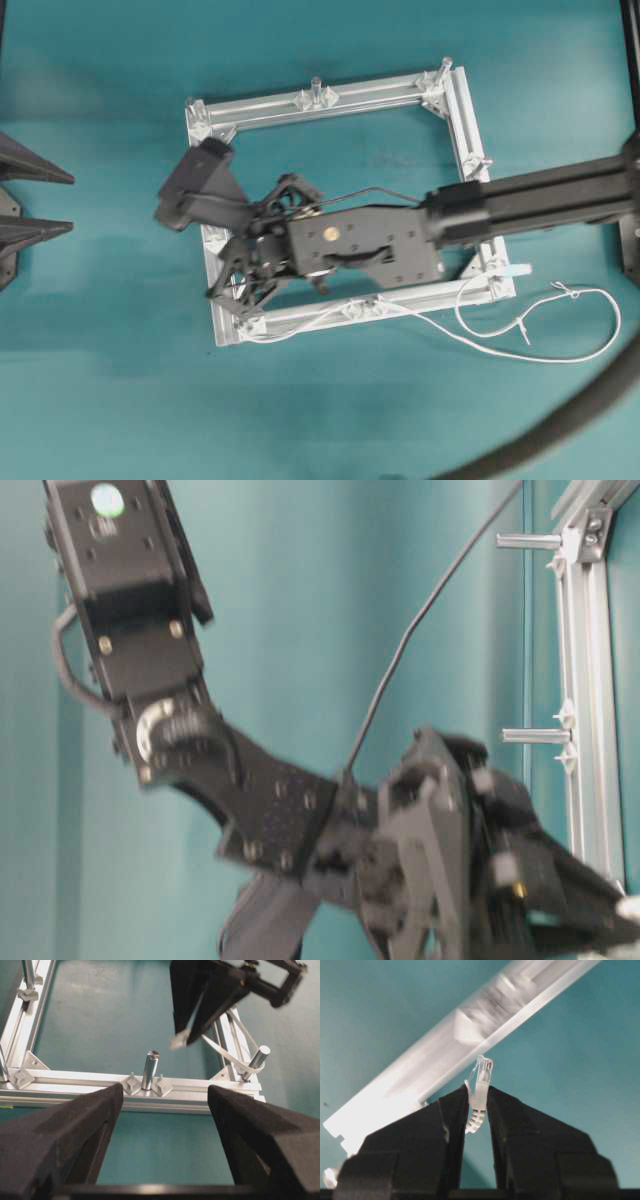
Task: Move the cable alternately left and right between 8 pins so it hooks onto each one.
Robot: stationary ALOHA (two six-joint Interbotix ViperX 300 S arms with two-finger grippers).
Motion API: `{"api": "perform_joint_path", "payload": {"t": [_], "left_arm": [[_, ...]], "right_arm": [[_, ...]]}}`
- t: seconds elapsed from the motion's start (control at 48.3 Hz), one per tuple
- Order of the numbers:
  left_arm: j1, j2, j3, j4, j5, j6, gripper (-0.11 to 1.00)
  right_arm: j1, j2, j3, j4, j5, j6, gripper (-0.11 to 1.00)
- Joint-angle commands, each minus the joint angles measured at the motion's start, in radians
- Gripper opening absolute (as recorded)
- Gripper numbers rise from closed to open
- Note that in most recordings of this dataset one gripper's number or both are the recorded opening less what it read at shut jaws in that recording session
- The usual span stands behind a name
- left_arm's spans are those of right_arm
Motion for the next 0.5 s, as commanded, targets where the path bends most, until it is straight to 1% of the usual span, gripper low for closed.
{"api": "perform_joint_path", "payload": {"t": [0.0,0.104,0.166,0.228,0.269,0.352,0.414,0.477], "left_arm": [[-0.003,0.008,-0.011,0.002,-0.005,-0.009,0.78],[-0.003,0.008,-0.011,0.002,-0.005,-0.009,0.78],[-0.003,0.008,-0.011,0.002,-0.005,-0.009,0.78],[-0.002,0.008,-0.011,0.002,-0.005,-0.009,0.78],[-0.003,0.008,-0.011,0.002,-0.005,-0.009,0.78],[-0.003,0.008,-0.011,0.002,-0.005,-0.009,0.78],[-0.003,0.008,-0.011,0.002,-0.005,-0.009,0.78],[-0.002,0.008,-0.011,0.002,-0.005,-0.009,0.78]], "right_arm": [[-0.017,-0.069,0.021,-0.005,-0.003,-0.005,0.14],[-0.040,-0.069,0.031,0.005,0.002,-0.020,0.14],[-0.067,-0.063,0.025,0.025,-0.003,-0.057,0.14],[-0.095,-0.046,0.006,0.063,0.002,-0.104,0.14],[-0.117,-0.032,-0.011,0.094,0.009,-0.149,0.14],[-0.149,0.003,-0.063,0.146,0.048,-0.259,0.14],[-0.167,0.034,-0.115,0.167,0.081,-0.334,0.14],[-0.183,0.066,-0.183,0.178,0.109,-0.393,0.14]]}}
